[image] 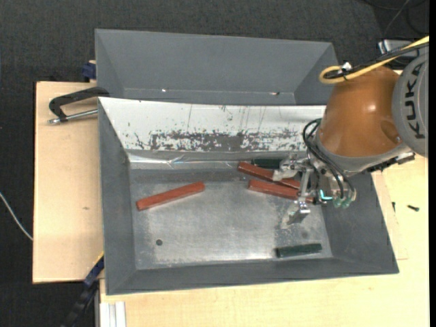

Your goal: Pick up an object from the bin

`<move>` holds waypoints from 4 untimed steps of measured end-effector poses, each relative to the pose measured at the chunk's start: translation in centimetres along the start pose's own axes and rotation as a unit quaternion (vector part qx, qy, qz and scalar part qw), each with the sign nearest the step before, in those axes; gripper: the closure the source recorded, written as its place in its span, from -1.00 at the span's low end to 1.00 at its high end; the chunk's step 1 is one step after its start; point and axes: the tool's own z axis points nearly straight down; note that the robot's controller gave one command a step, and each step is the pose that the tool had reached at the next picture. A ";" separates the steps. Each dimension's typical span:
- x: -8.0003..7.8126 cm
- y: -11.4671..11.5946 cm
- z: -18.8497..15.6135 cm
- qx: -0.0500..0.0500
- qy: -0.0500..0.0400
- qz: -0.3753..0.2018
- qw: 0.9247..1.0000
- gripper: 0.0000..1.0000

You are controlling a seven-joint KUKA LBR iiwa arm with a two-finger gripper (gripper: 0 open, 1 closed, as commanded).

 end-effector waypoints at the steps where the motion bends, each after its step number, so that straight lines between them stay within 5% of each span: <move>1: -0.2 0.0 -0.4 0.000 -0.004 0.000 1.000 -1.00; 2: -4.4 1.1 3.4 0.001 -0.012 -0.015 1.000 -1.00; 3: -5.2 0.7 8.1 -0.002 -0.013 0.024 1.000 -1.00; 4: -5.7 0.7 8.5 -0.004 -0.016 0.040 0.999 -1.00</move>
Offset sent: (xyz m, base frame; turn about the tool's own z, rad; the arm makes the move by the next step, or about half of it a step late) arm 0.0675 0.0200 -0.0718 -0.0542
